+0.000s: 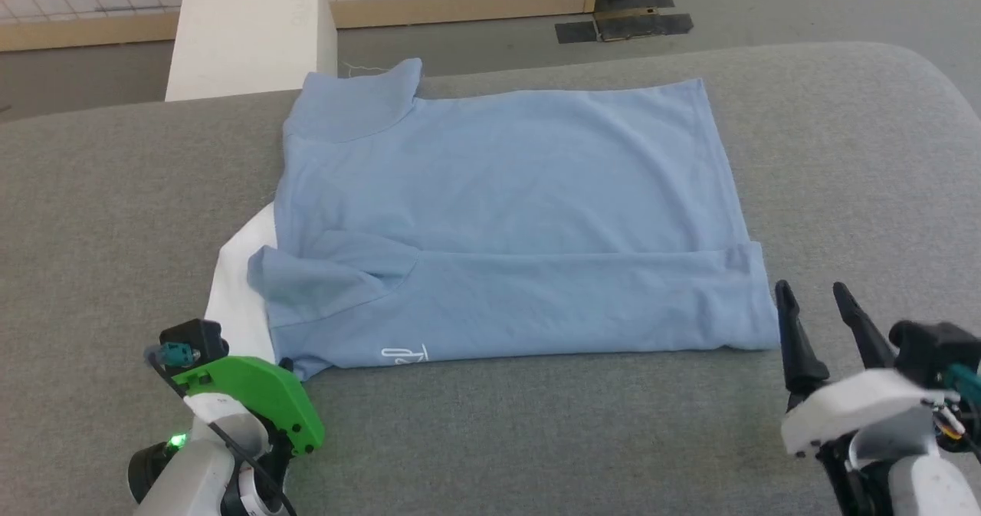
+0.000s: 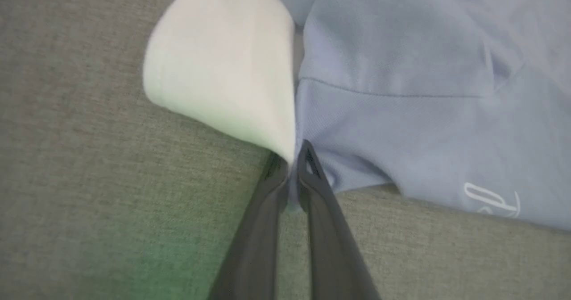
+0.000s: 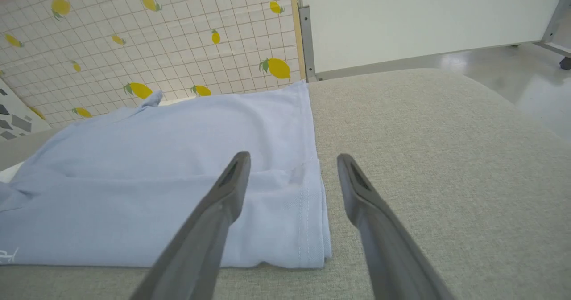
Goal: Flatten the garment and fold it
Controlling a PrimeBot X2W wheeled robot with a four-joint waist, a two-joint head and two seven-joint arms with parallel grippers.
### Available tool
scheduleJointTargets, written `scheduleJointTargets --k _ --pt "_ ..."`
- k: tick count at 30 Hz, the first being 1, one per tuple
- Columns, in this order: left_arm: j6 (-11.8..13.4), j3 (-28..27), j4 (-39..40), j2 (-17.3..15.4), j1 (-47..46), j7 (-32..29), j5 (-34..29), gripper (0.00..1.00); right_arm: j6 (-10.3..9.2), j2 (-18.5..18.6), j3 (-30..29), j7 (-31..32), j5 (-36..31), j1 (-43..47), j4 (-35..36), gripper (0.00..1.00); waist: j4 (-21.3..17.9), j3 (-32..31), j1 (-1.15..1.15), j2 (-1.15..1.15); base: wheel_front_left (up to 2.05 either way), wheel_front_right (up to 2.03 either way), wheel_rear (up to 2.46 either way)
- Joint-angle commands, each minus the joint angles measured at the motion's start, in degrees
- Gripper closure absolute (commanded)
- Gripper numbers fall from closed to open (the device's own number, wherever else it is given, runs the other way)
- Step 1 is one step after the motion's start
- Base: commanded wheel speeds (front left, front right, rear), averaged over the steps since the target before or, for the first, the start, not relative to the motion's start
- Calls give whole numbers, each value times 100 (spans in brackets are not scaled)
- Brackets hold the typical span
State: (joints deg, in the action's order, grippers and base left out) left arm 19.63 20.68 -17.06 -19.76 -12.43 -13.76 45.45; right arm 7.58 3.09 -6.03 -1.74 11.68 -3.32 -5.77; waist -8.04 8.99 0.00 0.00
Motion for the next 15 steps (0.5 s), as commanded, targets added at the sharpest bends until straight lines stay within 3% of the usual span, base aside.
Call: scheduleJointTargets --k 1,8,15 --pt "-32 46 -38 55 98 11 26 100 -9 -6 -94 234 -36 -192 -115 0 51 28 0 0 0 0 0" --pt "-107 100 -11 125 -19 163 -20 100 -9 -19 -690 2726 -266 -1003 -983 0 244 193 0 0 0 0 0" --pt "-224 173 -50 195 -160 277 -50 100 -9 -20 -870 4386 -600 -1448 -1261 3 425 360 0 0 0 0 0"
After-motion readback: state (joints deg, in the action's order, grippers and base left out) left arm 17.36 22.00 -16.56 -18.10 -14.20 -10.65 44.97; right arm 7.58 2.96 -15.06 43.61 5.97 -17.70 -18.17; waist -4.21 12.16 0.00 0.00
